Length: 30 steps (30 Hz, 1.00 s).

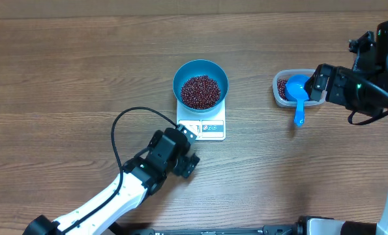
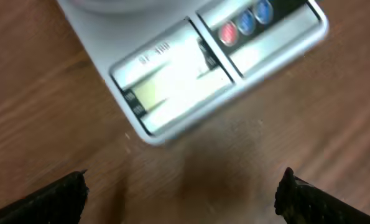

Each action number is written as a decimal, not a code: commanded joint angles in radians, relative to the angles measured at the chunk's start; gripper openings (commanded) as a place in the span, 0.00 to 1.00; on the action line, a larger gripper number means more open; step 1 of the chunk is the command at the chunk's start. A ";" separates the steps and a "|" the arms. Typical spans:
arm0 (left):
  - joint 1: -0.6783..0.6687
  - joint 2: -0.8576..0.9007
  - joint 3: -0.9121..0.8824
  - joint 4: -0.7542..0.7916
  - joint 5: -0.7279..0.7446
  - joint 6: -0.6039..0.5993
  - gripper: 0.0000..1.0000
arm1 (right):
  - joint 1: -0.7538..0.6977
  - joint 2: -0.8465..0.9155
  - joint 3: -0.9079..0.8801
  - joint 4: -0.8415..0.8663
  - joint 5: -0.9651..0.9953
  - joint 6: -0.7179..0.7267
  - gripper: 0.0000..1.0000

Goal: Scoop item into bowl and weigh 150g on scale
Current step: 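Move the left gripper forward over the scale display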

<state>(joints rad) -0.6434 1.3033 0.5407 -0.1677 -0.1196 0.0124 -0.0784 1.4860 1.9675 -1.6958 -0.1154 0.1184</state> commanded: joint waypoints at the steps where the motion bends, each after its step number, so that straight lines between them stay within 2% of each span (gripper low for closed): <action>1: 0.061 0.032 0.019 0.078 0.021 -0.053 1.00 | -0.002 -0.003 0.014 0.003 -0.002 -0.015 1.00; 8: 0.142 0.090 0.019 0.194 0.069 -0.016 1.00 | -0.002 -0.003 0.014 0.003 -0.002 -0.015 1.00; 18: 0.191 0.117 0.070 0.182 0.206 0.027 1.00 | -0.002 -0.003 0.014 0.003 -0.002 -0.015 1.00; 22: 0.201 0.129 0.176 0.067 0.238 0.065 1.00 | -0.002 -0.003 0.014 0.003 -0.002 -0.015 1.00; 30: 0.212 0.182 0.488 -0.370 0.246 0.089 1.00 | -0.002 -0.003 0.014 0.003 -0.002 -0.015 1.00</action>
<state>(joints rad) -0.4423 1.4704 0.9360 -0.4698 0.1032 0.0753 -0.0784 1.4860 1.9675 -1.6958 -0.1162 0.1188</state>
